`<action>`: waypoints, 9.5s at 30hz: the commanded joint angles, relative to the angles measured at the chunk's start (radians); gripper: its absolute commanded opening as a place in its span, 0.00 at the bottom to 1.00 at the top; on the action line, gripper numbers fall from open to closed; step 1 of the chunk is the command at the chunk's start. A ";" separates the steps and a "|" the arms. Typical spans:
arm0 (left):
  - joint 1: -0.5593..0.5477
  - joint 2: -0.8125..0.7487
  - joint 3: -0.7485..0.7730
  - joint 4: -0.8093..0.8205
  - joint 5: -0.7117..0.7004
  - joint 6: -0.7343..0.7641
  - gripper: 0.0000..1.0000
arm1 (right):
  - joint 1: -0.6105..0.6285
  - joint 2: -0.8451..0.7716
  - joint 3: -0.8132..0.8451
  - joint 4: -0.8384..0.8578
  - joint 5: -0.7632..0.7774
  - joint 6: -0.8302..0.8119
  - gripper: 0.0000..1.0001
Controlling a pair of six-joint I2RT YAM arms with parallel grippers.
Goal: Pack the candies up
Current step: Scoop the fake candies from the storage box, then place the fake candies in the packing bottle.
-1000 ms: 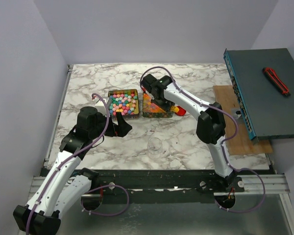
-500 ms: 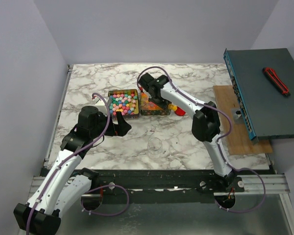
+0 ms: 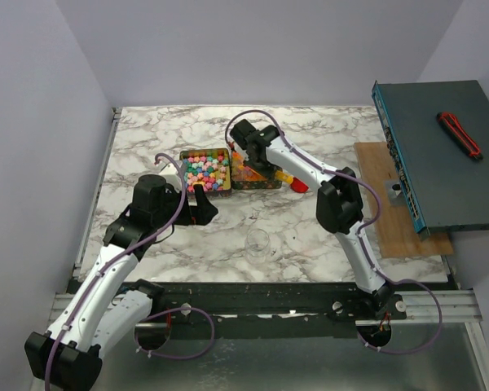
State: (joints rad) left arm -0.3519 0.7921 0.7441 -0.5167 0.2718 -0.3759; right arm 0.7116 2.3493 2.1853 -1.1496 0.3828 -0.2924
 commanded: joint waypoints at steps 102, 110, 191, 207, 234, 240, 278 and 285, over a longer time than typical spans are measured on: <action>0.019 0.038 0.016 -0.022 -0.057 0.032 0.99 | -0.043 -0.882 -1.286 1.243 -0.371 0.192 0.01; 0.019 0.027 0.015 -0.023 -0.055 0.033 0.99 | -0.017 -1.052 -1.320 1.153 -0.354 0.163 0.01; 0.019 -0.092 0.009 -0.037 -0.091 0.034 0.99 | 0.695 -1.073 -0.873 -0.082 -0.077 0.854 0.01; 0.019 -0.103 0.011 -0.041 -0.095 0.037 0.99 | 0.695 -0.980 -0.780 -0.198 -0.102 0.921 0.01; 0.019 -0.114 0.014 -0.045 -0.096 0.042 0.99 | 0.637 -0.891 -0.659 -0.268 -0.215 0.944 0.01; 0.019 -0.118 0.014 -0.046 -0.097 0.041 0.99 | 0.620 -0.899 -0.647 -0.268 -0.237 0.956 0.01; 0.019 -0.130 0.013 -0.050 -0.110 0.046 0.99 | 0.385 -0.997 -0.738 -0.151 -0.579 0.955 0.01; 0.019 -0.123 0.014 -0.049 -0.091 0.046 0.99 | 0.352 -1.037 -0.787 -0.069 -0.627 0.959 0.01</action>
State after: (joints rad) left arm -0.3397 0.6735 0.7441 -0.5659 0.1886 -0.3393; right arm 1.0737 1.3487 1.4132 -1.2915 -0.1860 0.6624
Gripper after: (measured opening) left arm 0.987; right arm 0.295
